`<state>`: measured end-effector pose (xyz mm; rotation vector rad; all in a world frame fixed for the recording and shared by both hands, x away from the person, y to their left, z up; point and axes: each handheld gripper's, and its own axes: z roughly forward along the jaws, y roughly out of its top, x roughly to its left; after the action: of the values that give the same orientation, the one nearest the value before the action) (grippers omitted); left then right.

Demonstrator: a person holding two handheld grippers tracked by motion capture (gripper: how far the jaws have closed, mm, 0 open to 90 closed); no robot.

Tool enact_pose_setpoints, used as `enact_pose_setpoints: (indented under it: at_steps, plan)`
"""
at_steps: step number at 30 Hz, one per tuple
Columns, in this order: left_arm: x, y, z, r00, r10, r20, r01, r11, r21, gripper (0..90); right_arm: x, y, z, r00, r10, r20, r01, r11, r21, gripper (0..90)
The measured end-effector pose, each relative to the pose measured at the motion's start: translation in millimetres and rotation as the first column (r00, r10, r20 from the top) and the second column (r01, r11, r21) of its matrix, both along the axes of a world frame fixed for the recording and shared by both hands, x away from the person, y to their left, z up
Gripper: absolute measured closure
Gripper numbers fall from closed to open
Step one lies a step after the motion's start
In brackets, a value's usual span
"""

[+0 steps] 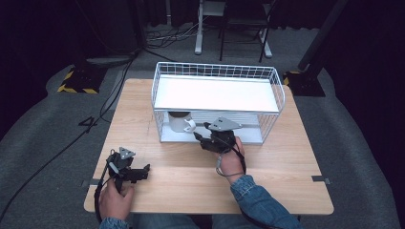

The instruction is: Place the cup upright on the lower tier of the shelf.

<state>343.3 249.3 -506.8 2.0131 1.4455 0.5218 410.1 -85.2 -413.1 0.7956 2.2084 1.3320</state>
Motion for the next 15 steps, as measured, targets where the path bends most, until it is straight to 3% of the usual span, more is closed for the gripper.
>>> enact_pose_setpoints:
  at_steps: [7,15]
  plan:
    - [0.5,0.0,0.0,1.0000,-0.001,-0.001,0.001,1.0000,0.000,0.7,-9.0,-31.6,4.7,0.9993,-0.002,-0.036,0.002,1.000,0.001,40.4]
    - [1.4,-0.3,0.0,1.0000,0.002,-0.001,-0.002,1.0000,-0.002,0.5,-19.7,-77.1,7.4,0.9969,-0.049,-0.062,0.048,0.999,-0.013,36.6]
